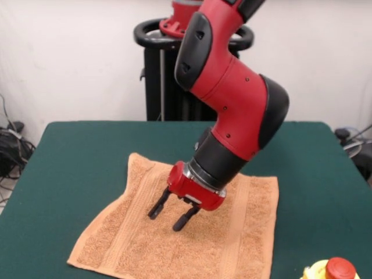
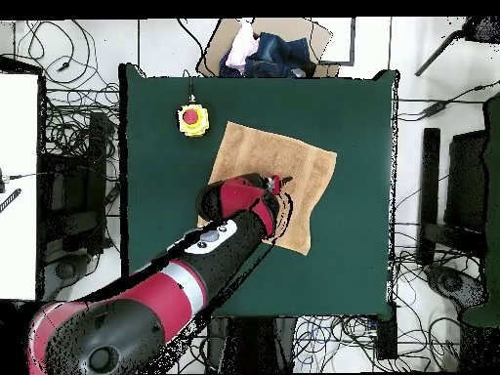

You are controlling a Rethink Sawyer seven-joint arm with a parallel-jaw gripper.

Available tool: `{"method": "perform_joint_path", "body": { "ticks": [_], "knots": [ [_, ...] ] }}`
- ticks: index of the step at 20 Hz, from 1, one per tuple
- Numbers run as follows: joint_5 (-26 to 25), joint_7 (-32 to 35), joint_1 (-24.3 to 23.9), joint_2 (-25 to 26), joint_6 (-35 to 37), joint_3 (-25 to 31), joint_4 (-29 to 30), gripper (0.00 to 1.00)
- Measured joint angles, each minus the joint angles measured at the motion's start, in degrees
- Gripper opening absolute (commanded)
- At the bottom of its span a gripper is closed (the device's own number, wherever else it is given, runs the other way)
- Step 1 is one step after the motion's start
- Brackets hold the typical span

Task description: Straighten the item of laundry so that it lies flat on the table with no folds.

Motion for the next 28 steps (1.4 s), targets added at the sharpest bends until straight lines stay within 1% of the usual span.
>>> {"method": "perform_joint_path", "body": {
  "ticks": [6,7,14,15,18,28],
  "knots": [
    [0.7,0.0,1.1,2.1,3.0,-2.3,-2.1,1.0],
    [1.2,0.0,1.3,2.7,5.2,-3.2,-3.3,1.0],
    [2.3,0.0,1.3,4.4,12.6,-5.1,-6.9,1.0],
    [2.5,0.0,1.3,5.0,14.9,-5.8,-8.2,1.0],
    [2.5,0.0,1.3,5.7,17.3,-6.6,-9.7,1.0],
    [2.9,1.2,1.3,7.6,21.6,-8.5,-12.7,1.0]
  ]
}}
